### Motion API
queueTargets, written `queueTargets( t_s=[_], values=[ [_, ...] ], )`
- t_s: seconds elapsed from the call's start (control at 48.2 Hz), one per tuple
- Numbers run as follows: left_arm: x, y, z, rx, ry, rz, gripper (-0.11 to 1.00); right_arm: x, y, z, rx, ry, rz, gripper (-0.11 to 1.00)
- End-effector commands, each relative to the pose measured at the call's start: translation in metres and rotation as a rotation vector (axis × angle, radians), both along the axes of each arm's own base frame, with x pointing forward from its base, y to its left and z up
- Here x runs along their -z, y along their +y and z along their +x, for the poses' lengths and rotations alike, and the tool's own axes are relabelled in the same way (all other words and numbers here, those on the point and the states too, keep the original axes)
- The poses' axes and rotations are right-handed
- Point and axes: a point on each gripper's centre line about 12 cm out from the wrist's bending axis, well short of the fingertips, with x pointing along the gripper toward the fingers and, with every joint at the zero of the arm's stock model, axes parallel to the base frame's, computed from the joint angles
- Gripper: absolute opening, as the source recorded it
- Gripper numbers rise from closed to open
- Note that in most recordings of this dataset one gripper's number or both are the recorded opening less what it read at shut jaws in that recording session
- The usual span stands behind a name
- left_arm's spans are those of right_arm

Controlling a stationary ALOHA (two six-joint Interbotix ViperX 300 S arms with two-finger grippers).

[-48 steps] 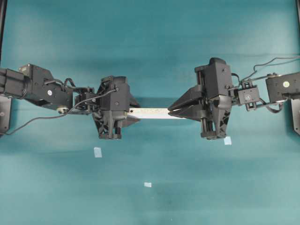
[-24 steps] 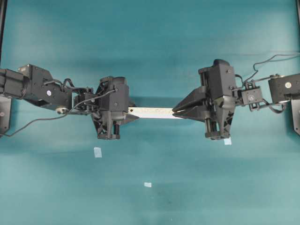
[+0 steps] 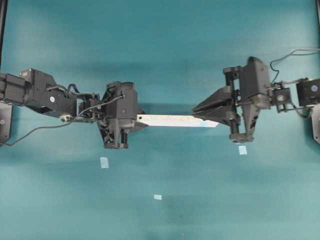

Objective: Insert the rod into the hole on the wooden board.
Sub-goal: 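Align the held peg above the hole with the right gripper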

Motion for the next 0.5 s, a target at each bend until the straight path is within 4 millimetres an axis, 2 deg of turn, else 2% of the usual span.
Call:
queueTargets(
  t_s=[0.0,0.228,0.477],
  values=[
    [-0.009,-0.002,0.005,0.005,-0.032,0.0,0.32,-0.005,-0.004,-0.006,0.039,-0.068,0.007,0.12],
    [-0.009,-0.003,0.004,0.004,-0.029,-0.006,0.32,-0.004,-0.009,-0.019,0.087,-0.167,-0.009,0.12],
    [-0.007,-0.003,0.002,-0.018,-0.014,-0.032,0.32,0.016,-0.003,-0.019,0.066,-0.115,-0.003,0.12]
  ],
)
